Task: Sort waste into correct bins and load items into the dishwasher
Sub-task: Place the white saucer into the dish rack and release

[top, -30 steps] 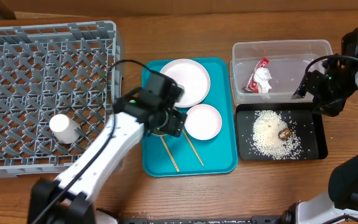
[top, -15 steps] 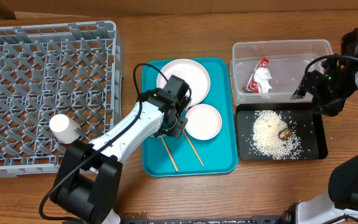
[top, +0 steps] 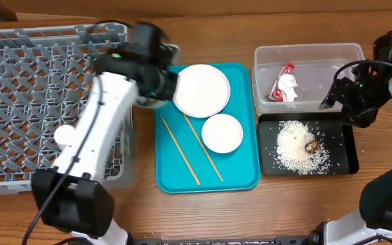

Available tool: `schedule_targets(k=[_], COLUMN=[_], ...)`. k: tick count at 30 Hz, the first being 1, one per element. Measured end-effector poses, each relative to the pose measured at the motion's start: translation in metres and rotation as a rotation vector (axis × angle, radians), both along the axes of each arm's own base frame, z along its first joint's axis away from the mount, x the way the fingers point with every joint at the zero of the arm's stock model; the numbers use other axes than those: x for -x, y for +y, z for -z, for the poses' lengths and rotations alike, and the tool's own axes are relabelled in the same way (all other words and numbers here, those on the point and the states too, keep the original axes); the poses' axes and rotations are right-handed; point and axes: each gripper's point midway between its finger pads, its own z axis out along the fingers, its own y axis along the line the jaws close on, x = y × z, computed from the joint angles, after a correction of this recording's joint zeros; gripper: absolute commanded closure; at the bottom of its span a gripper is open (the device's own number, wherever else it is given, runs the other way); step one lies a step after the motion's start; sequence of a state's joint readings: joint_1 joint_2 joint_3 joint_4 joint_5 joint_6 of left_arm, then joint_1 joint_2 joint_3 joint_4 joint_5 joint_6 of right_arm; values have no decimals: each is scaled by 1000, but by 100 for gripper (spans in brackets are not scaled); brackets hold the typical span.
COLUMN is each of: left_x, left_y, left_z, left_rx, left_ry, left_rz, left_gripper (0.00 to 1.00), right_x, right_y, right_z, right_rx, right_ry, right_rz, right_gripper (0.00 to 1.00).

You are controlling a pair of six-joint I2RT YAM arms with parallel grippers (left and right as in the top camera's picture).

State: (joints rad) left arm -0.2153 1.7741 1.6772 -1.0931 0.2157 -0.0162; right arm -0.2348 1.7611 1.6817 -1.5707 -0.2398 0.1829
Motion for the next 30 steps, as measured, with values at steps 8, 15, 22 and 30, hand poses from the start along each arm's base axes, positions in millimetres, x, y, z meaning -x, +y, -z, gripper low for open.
schedule_targets(k=[8, 15, 22, 30], left_x=[-26, -25, -42, -42], left_y=[124, 192, 218, 248], left_z=[-45, -74, -20, 8], left_rx=[411, 621, 820, 958], left_ry=[-142, -316, -251, -226], left_rz=[-128, -158, -198, -278], left_gripper=[96, 96, 96, 73], right_x=[0, 0, 2, 2], right_y=[0, 0, 0, 1], right_z=[0, 0, 0, 0], right_rx=[0, 0, -2, -3], right_ry=[0, 2, 8, 10], right_rz=[0, 0, 0, 0], right_gripper=[33, 33, 33, 33])
